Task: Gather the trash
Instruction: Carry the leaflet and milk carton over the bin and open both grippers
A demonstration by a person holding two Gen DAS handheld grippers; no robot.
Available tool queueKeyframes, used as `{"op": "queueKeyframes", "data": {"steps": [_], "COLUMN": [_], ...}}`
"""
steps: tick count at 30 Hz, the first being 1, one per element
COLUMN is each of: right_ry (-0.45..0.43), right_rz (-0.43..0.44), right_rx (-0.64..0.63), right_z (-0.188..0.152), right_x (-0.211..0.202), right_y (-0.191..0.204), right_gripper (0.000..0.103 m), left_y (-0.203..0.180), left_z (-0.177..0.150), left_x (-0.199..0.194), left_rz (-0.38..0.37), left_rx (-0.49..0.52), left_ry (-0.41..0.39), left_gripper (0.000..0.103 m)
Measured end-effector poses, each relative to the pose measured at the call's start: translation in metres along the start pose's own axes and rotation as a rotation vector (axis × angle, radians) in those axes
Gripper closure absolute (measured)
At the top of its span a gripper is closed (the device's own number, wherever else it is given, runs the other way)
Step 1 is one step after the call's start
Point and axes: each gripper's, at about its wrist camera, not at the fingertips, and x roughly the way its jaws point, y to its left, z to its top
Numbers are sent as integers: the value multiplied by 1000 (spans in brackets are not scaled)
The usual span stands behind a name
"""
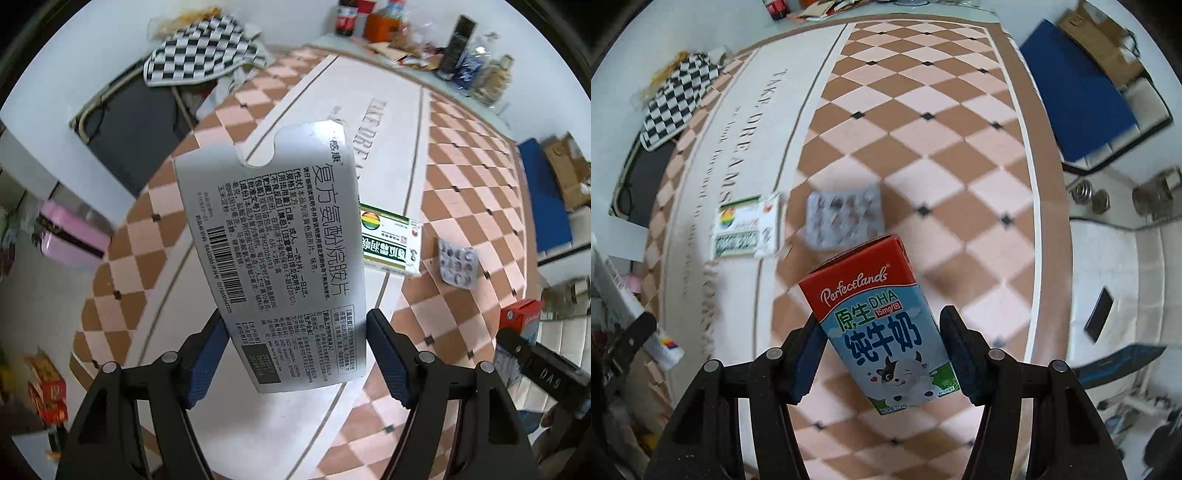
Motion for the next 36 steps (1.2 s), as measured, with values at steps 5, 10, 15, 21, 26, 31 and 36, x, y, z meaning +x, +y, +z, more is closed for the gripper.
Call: {"op": "queueKeyframes", "data": {"steps": [5, 10, 15, 21, 26, 31, 36], "right_ry": [-102, -164, -210, -231, -187, -71, 77], "right_rz": [-11, 1, 10, 52, 76, 116, 147], "right_rx": [55, 131, 184, 316, 367, 365, 364], "right_z": [-68, -141, -215, -325, -401, -464, -512], "right_x": [-36, -68, -96, -122, -118, -79, -7], "right_y": [8, 25, 49, 81, 99, 116, 120], "right_gripper": [40, 40, 40, 40, 40, 40, 40], "left_y": [14, 45, 90, 137, 163, 176, 180], "left_z": [-23, -59, -103, -162, -206, -251, -289], "left_x": [-37, -76, -105, -122, -117, -84, -15], "left_rz": [-53, -122, -177, -182, -182, -187, -185], "left_rx": [58, 131, 216, 361, 440, 467, 446], "left_ry": [-70, -125, -140, -121, -67, 54, 232], "left_gripper": [31, 30, 30, 30, 30, 30, 31]}}
